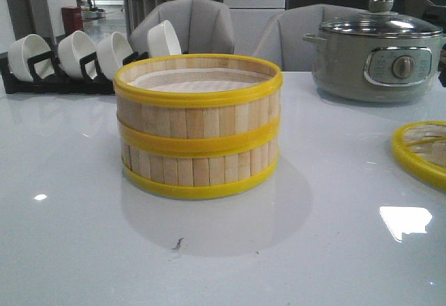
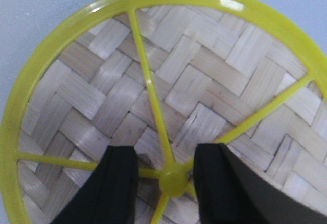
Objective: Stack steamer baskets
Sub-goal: 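Grasp the lid's central yellow hub with the right gripper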
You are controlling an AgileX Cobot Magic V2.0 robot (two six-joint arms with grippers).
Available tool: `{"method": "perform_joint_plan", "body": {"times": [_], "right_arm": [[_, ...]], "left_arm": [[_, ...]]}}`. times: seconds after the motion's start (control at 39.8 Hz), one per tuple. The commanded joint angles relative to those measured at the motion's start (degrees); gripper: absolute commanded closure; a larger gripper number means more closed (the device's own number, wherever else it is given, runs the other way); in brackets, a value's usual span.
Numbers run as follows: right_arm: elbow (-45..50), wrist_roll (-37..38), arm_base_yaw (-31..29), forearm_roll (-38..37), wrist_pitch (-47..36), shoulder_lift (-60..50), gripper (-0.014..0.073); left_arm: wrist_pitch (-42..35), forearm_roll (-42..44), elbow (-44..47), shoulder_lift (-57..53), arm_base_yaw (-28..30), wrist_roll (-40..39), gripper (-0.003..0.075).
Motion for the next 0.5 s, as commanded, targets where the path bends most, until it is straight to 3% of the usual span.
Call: {"method": "perform_joint_plan", "body": {"times": [0.0,0.38,0.48], "right_arm": [[-2.0,-0.5,-0.1,-0.4,-1.3,-2.7,0.0260],[-2.0,-0.4,-0.1,-0.4,0.6,-2.7,0.0547],[-2.0,-0.4,0.0,-0.4,1.0,-2.9,0.0537]], "left_arm": [[-5.0,0.0,-1.6,0.0,0.1,-0.3,0.0637],[-5.0,0.0,-1.6,0.0,0.1,-0.3,0.0637],[-5.0,0.0,-1.6,0.0,0.1,-0.3,0.0637]]}}
